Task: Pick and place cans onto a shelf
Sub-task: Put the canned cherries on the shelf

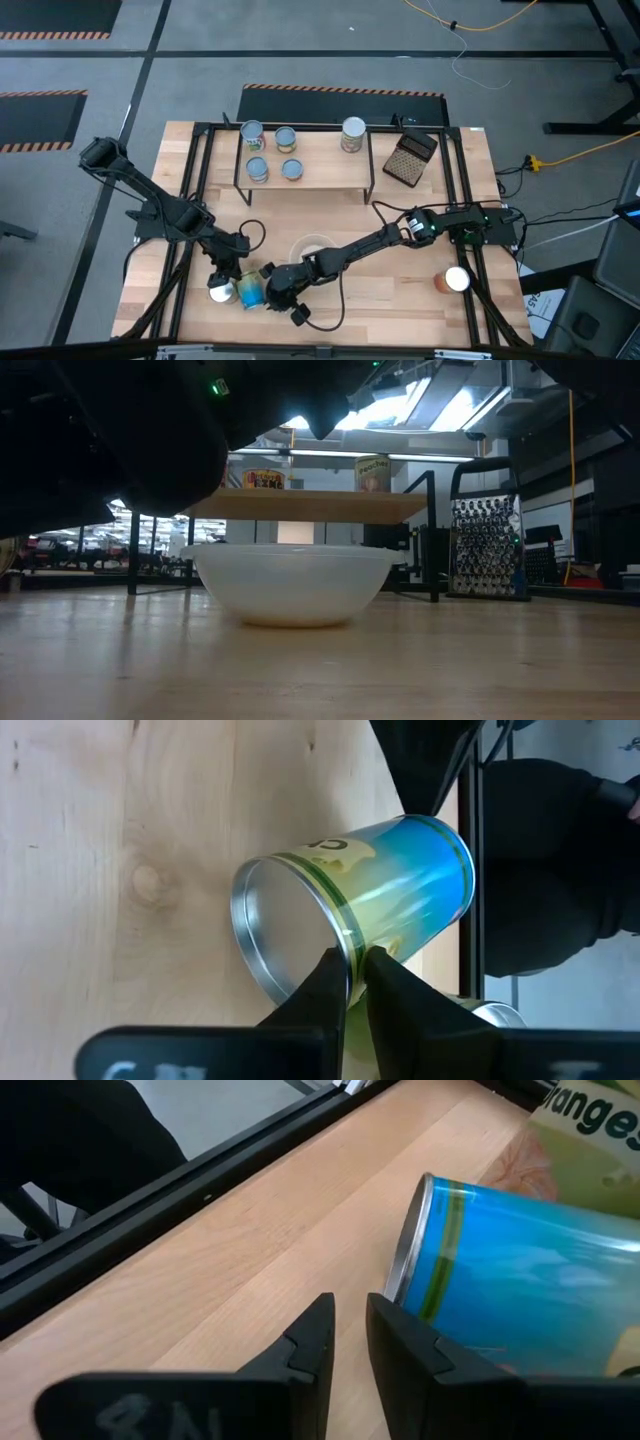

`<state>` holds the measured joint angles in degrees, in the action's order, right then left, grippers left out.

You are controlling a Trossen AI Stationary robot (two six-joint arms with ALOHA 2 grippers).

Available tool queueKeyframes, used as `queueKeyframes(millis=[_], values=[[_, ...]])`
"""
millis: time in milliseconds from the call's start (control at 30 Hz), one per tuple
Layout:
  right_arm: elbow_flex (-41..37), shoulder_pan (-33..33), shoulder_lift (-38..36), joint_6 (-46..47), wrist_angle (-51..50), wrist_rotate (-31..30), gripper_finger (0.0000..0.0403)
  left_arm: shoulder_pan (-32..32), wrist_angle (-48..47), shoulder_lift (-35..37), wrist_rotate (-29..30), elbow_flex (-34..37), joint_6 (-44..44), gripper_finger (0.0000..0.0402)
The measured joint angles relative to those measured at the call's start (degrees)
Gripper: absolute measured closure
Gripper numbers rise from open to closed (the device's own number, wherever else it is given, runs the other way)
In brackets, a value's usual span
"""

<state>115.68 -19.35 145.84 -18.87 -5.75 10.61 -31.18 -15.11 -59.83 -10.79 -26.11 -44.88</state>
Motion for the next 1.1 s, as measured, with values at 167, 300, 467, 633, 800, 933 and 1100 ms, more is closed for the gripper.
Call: queueKeyframes(millis=[167, 300, 467, 633, 800, 933, 1100], values=[[0.04, -0.02, 0.00, 0.00, -0.07, -0.24, 0.0336, 0.00, -0.04, 0.77, -0.09, 0.00, 0.00, 0.0380], [0.04, -0.02, -0.12, 0.00, -0.34, -0.65, 0.0336, 0.00, -0.13, 2.29, 0.13, 0.00, 0.02, 0.0385], [0.04, 0.02, -0.15, -0.01, -0.45, -0.84, 0.0336, 0.00, -0.18, 4.15, 0.11, 0.00, 0.02, 0.0399], [0.04, 0.07, -0.22, -0.02, -1.02, -0.98, 0.0336, 0.02, -0.20, 5.26, 0.34, 0.02, 0.02, 0.0400], [0.04, 0.13, -2.19, -0.47, -4.71, -1.14, 0.0336, 0.04, -0.07, 5.79, 1.65, 0.03, 0.02, 0.0401], [0.09, 0.13, -4.72, -0.70, -8.49, -1.10, 0.0336, 0.09, -0.09, 6.03, 3.19, 0.07, 0.02, 0.0401], [0.09, 0.13, -7.75, -0.80, -13.87, -0.83, 0.0336, 0.18, -0.79, 6.32, 4.18, -0.51, 0.23, 0.0401]])
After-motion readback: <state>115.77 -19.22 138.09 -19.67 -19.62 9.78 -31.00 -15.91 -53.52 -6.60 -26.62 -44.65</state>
